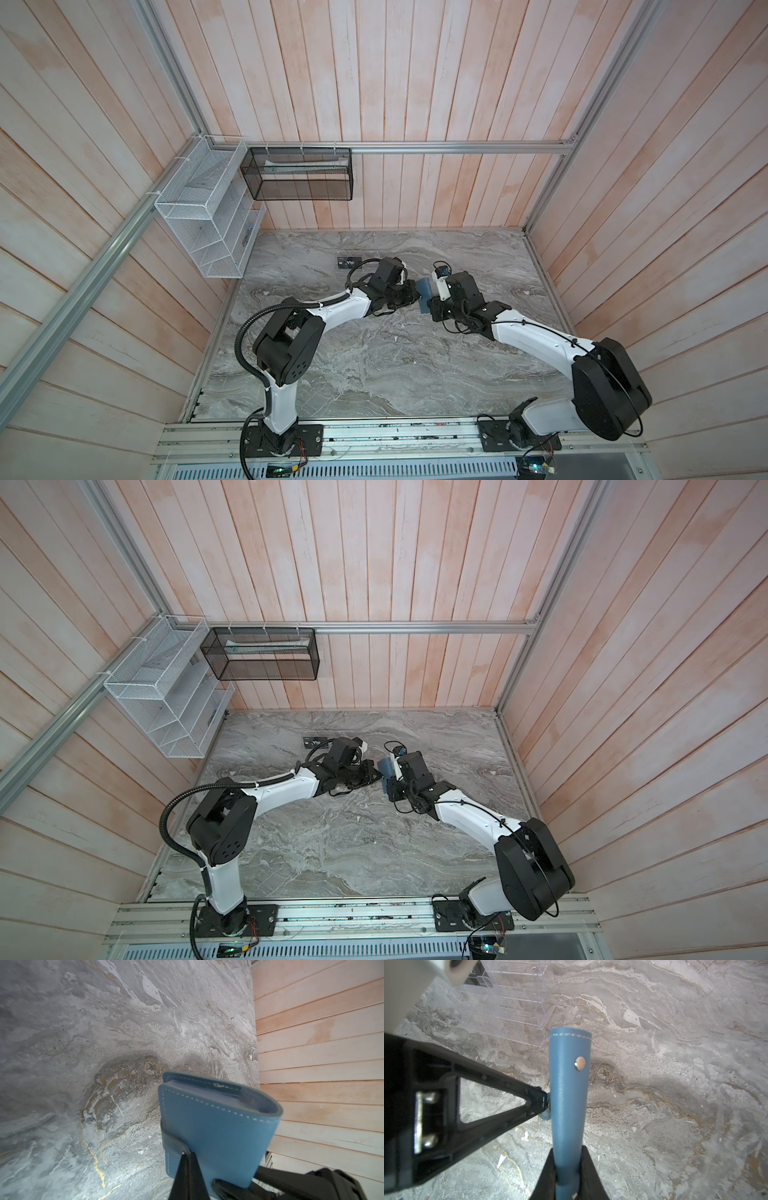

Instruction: Take the credit cards out of the card holder

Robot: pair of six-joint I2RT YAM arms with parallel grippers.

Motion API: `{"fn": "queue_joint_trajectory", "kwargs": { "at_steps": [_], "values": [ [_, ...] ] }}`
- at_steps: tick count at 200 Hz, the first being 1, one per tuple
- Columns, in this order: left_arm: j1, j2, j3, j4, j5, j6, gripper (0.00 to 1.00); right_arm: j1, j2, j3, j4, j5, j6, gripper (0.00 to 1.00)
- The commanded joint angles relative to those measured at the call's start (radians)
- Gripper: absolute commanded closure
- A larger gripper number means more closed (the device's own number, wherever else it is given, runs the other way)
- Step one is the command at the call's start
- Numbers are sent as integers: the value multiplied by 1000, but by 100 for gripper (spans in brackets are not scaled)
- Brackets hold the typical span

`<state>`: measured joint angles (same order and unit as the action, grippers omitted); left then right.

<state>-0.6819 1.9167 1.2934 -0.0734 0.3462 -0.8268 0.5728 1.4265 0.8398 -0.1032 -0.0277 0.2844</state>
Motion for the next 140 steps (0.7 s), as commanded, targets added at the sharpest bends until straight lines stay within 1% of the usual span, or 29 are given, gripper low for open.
{"fn": "queue_joint_trajectory", "kwargs": {
  "at_steps": [1, 53, 95, 140],
  "values": [
    [-5, 17, -2, -31, -10, 33, 100, 4, 0, 50, 42, -29, 3, 100],
    [-4, -16, -18, -45, -36, 69, 100, -29, -11, 42, 43, -38, 7, 100],
    [-4, -30, -51, -24, -34, 72, 100, -73, -12, 39, 43, -122, 7, 100],
    [-4, -41, -72, -8, -28, 83, 100, -104, -6, 31, 46, -178, 1, 100]
  ]
}}
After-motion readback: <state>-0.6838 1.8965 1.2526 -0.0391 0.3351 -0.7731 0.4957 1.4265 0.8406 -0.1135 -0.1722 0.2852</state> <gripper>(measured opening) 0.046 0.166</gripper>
